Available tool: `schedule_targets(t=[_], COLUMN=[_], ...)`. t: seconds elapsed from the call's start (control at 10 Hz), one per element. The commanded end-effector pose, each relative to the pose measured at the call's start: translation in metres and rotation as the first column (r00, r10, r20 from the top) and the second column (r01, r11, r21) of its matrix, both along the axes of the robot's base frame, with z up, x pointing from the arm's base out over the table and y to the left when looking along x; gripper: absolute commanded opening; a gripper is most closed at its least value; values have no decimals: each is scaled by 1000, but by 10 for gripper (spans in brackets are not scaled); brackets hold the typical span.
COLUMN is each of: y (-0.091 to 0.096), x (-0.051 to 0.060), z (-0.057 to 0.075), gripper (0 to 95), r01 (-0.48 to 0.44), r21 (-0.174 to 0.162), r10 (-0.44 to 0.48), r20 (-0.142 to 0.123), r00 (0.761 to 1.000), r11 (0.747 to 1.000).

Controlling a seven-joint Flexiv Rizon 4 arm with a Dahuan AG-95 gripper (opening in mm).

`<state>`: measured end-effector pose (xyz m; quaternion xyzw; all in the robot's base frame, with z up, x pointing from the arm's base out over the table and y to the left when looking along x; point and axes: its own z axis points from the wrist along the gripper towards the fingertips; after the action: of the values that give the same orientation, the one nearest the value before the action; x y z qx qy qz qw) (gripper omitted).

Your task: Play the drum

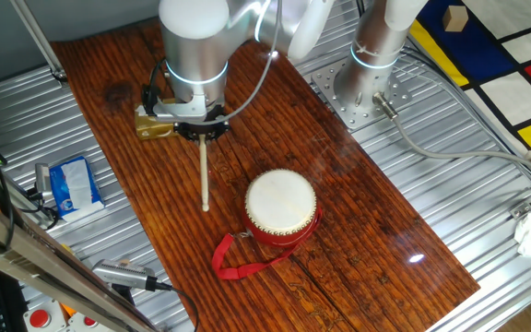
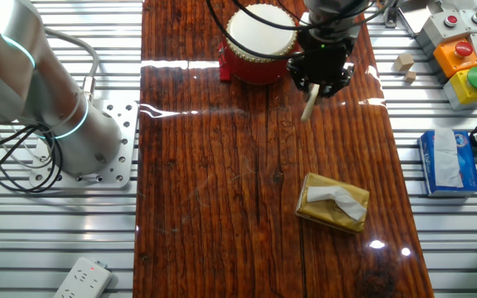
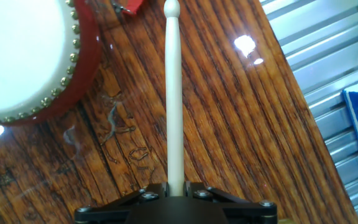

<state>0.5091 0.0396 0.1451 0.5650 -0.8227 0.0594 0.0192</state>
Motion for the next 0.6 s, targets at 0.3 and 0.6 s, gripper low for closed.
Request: schedule_targets(t=[0.3, 0.6], y=[0, 0], x=[1, 1], z=[0, 0], gripper=[0, 0], r01=[-64, -76], r21=[9, 28], r10=[64, 76], r20=[-3, 0], r00=[998, 997], r11=[998, 997])
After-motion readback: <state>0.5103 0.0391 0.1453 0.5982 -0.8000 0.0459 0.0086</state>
